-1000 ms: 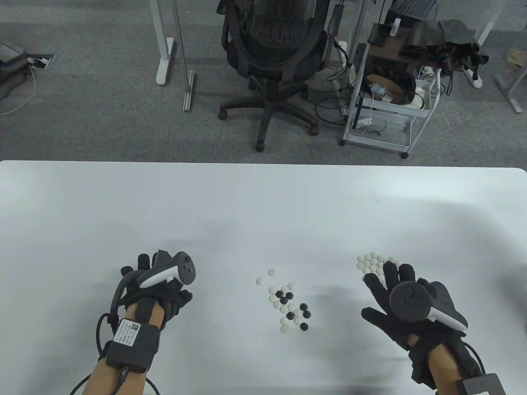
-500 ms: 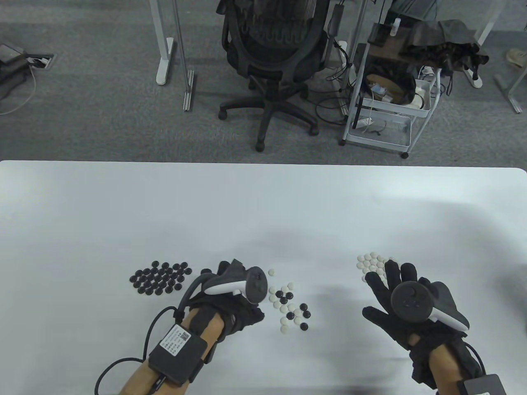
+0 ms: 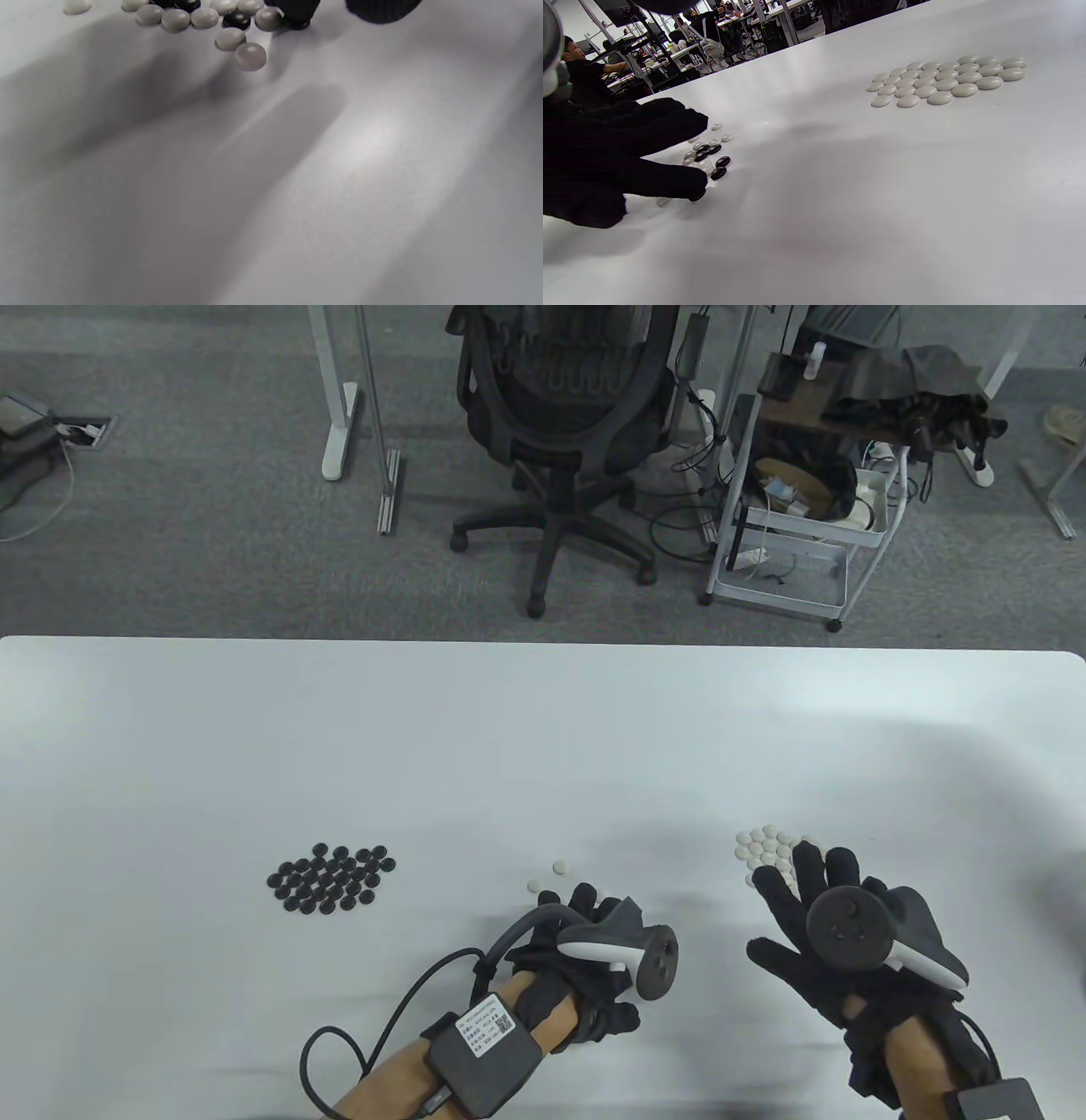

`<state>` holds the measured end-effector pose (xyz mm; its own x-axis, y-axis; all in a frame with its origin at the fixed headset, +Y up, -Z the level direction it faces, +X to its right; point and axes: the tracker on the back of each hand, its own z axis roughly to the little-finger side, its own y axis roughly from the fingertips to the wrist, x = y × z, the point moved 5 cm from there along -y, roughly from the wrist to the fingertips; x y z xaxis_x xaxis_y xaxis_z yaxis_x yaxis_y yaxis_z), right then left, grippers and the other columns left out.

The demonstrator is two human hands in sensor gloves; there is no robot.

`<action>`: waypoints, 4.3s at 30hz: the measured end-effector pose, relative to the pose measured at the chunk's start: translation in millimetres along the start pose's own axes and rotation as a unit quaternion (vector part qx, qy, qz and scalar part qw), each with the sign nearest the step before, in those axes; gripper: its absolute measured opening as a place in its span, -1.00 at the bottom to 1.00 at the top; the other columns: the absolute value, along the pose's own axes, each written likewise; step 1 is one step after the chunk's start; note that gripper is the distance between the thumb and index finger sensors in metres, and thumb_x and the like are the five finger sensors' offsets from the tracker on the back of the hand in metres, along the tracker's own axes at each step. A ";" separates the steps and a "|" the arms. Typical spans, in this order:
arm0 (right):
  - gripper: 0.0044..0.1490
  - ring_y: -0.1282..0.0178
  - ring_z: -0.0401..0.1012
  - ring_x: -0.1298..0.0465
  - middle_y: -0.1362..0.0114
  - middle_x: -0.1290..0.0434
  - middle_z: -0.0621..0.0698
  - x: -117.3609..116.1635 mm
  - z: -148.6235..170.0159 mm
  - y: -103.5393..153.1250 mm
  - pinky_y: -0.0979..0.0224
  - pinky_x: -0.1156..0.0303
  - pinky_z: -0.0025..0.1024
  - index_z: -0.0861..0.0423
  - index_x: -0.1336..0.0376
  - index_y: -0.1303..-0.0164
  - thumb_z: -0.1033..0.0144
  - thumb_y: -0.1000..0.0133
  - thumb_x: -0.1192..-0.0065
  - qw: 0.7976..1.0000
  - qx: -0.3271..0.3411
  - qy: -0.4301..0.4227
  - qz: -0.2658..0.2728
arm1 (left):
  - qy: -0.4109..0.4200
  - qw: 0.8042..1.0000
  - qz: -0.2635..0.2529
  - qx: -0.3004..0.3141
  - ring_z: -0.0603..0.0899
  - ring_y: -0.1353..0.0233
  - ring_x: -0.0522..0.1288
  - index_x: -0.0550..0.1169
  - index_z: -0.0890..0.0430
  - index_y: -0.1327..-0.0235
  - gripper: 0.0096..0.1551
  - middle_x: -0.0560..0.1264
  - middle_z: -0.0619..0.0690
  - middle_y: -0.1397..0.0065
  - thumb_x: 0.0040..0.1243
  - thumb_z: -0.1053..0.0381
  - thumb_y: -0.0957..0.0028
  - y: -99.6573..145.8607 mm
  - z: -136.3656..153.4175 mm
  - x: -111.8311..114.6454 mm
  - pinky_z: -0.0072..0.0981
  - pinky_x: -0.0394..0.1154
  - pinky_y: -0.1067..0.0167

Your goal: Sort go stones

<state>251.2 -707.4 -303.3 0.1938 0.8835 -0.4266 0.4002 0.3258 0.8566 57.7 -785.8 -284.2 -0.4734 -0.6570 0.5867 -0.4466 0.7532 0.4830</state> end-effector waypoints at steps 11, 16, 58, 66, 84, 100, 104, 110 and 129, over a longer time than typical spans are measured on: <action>0.03 -0.41 0.38 0.64 -0.59 0.60 0.43 -0.5 0.2 0.1 -0.25 0.54 0.57 0.17 0.36 -0.73 -0.14 -0.23 0.26 1.000 0.001 0.001 0.000 | 0.041 0.998 0.008 0.048 0.65 -0.41 -0.56 0.09 -0.01 -0.74 -0.28 -0.52 0.49 -0.59 -0.25 -0.19 -0.32 26.8 3.4 32.4 0.74 -0.41 -0.16; 0.03 -0.41 0.38 0.64 -0.59 0.60 0.43 -1.4 0.6 -0.4 -0.25 0.54 0.57 0.17 0.36 -0.73 -0.14 -0.23 0.26 1.000 -0.001 0.002 -0.002 | 0.051 0.999 0.007 0.015 0.64 -0.42 -0.54 0.13 -0.04 -0.72 -0.31 -0.49 0.48 -0.60 -0.23 -0.19 -0.32 49.3 36.1 52.6 0.73 -0.40 -0.16; 0.02 -0.40 0.38 0.64 -0.58 0.60 0.43 -2.0 3.0 -1.0 -0.25 0.54 0.57 0.17 0.36 -0.73 -0.14 -0.23 0.26 1.000 -0.009 0.001 -0.004 | 0.246 0.952 -0.058 -0.174 0.62 -0.43 -0.60 0.19 0.03 -0.76 -0.21 -0.52 0.45 -0.63 -0.32 -0.21 -0.25 88.3 218.5 22.1 0.73 -0.47 -0.17; 0.03 -0.40 0.38 0.64 -0.58 0.60 0.43 -2.0 3.2 -1.2 -0.25 0.54 0.57 0.17 0.37 -0.73 -0.14 -0.23 0.26 1.000 -0.009 0.001 -0.004 | 0.120 0.990 -0.019 -0.074 0.64 -0.45 -0.50 0.34 0.07 -0.70 -0.24 -0.40 0.48 -0.66 -0.24 -0.20 -0.28 52.2 116.2 -5.8 0.74 -0.39 -0.17; 0.03 -0.40 0.38 0.64 -0.58 0.60 0.43 -0.1 3.0 -0.3 -0.25 0.54 0.57 0.17 0.37 -0.73 -0.14 -0.23 0.26 1.000 -0.003 -0.001 0.001 | -0.017 1.000 0.010 -0.009 0.64 -0.39 -0.60 -0.04 0.07 -0.76 -0.19 -0.56 0.53 -0.55 -0.31 -0.19 -0.27 -16.2 2.8 -14.9 0.74 -0.45 -0.15; 0.02 -0.41 0.38 0.64 -0.58 0.59 0.43 -1.9 3.2 -0.2 -0.25 0.54 0.57 0.17 0.36 -0.73 -0.14 -0.23 0.25 1.000 -0.005 0.003 0.000 | -0.013 0.999 0.023 0.034 0.64 -0.40 -0.59 0.14 -0.01 -0.73 -0.26 -0.54 0.50 -0.57 -0.32 -0.19 -0.26 30.0 -8.1 29.6 0.74 -0.43 -0.16; 0.02 -0.41 0.38 0.64 -0.58 0.60 0.43 -3.1 1.4 -0.9 -0.25 0.54 0.57 0.18 0.36 -0.73 -0.14 -0.23 0.24 1.000 -0.003 0.008 0.000 | 0.003 1.000 0.028 0.002 0.64 -0.40 -0.57 0.15 -0.03 -0.71 -0.28 -0.52 0.50 -0.57 -0.30 -0.19 -0.26 52.9 19.5 54.0 0.74 -0.43 -0.16; 0.02 -0.41 0.38 0.64 -0.58 0.60 0.42 -6.2 -0.9 -2.4 -0.25 0.54 0.57 0.17 0.36 -0.73 -0.14 -0.23 0.24 1.000 -0.003 0.014 -0.005 | 0.094 0.989 0.031 -0.111 0.63 -0.42 -0.55 0.15 -0.03 -0.71 -0.29 -0.50 0.50 -0.58 -0.28 -0.18 -0.26 92.6 112.6 92.6 0.73 -0.42 -0.16; 0.05 -0.38 0.36 0.67 -0.56 0.64 0.42 -2.0 -1.3 -1.7 -0.22 0.60 0.50 0.15 0.48 -0.68 -0.15 -0.23 0.27 1.000 -0.003 0.022 0.022 | 0.270 0.930 0.016 -0.250 0.60 -0.41 -0.62 0.01 -0.10 -0.71 -0.28 -0.58 0.46 -0.55 -0.33 -0.16 -0.23 118.9 252.9 126.4 0.73 -0.49 -0.17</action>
<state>249.0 -709.3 -303.6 0.1723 0.9106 -0.3756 0.3876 0.2879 0.8757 -247.2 -787.7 -317.0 0.0291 -0.6236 0.7812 0.0330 0.7817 0.6228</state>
